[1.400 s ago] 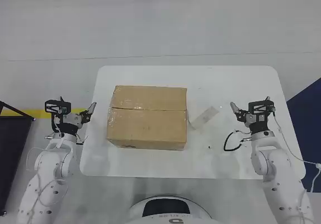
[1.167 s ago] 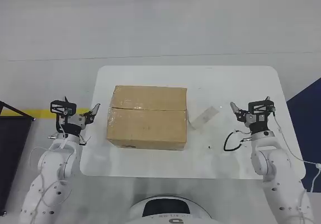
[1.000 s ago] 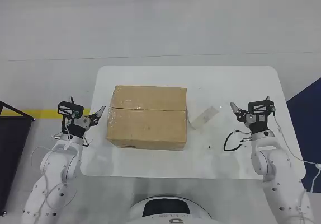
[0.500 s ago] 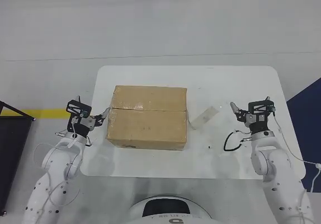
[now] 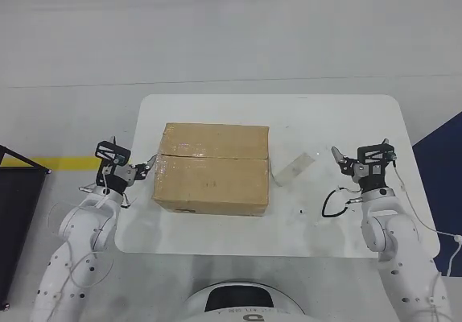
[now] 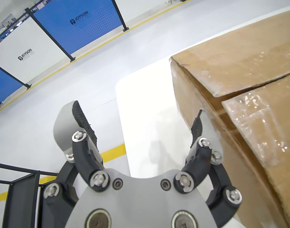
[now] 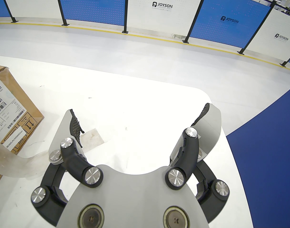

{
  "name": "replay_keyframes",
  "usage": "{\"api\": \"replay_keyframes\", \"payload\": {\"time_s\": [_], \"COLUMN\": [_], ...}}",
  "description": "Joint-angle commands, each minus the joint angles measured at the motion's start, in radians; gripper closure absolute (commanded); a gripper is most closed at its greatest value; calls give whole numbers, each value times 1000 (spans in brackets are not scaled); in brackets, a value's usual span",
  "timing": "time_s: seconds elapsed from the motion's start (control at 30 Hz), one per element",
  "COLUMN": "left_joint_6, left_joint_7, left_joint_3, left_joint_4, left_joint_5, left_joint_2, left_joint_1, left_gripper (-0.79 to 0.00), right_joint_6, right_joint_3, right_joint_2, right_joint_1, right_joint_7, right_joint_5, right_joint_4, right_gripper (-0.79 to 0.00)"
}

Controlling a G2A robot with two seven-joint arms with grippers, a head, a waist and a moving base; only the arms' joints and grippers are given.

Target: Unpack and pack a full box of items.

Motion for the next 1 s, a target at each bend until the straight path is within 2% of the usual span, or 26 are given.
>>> {"api": "replay_keyframes", "payload": {"time_s": [0.0, 0.2, 0.43, 0.6, 0.7, 0.8, 0.97], "left_joint_6": [-14, -83, -416, -624, -631, -580, -528], "left_joint_7": [18, 65, 105, 200, 296, 395, 477], "left_joint_3": [-5, -38, -121, -143, -139, -133, -143], "left_joint_4": [-8, -41, -31, -48, -38, -21, 31], "left_joint_5": [-10, -40, -255, -88, 58, 199, 220], "left_joint_2": [0, 5, 23, 43, 52, 59, 64], "left_joint_1": [4, 36, 58, 71, 80, 89, 88], "left_gripper": [-785, -785, -785, -785, -785, -785, -785], "right_joint_6": [0, 0, 0, 0, 0, 0, 0], "right_joint_3": [0, 0, 0, 0, 0, 0, 0], "right_joint_2": [0, 0, 0, 0, 0, 0, 0], "right_joint_1": [0, 0, 0, 0, 0, 0, 0], "right_joint_7": [0, 0, 0, 0, 0, 0, 0], "right_joint_5": [0, 0, 0, 0, 0, 0, 0], "right_joint_4": [0, 0, 0, 0, 0, 0, 0], "right_gripper": [-785, -785, -785, -785, -785, -785, -785]}}
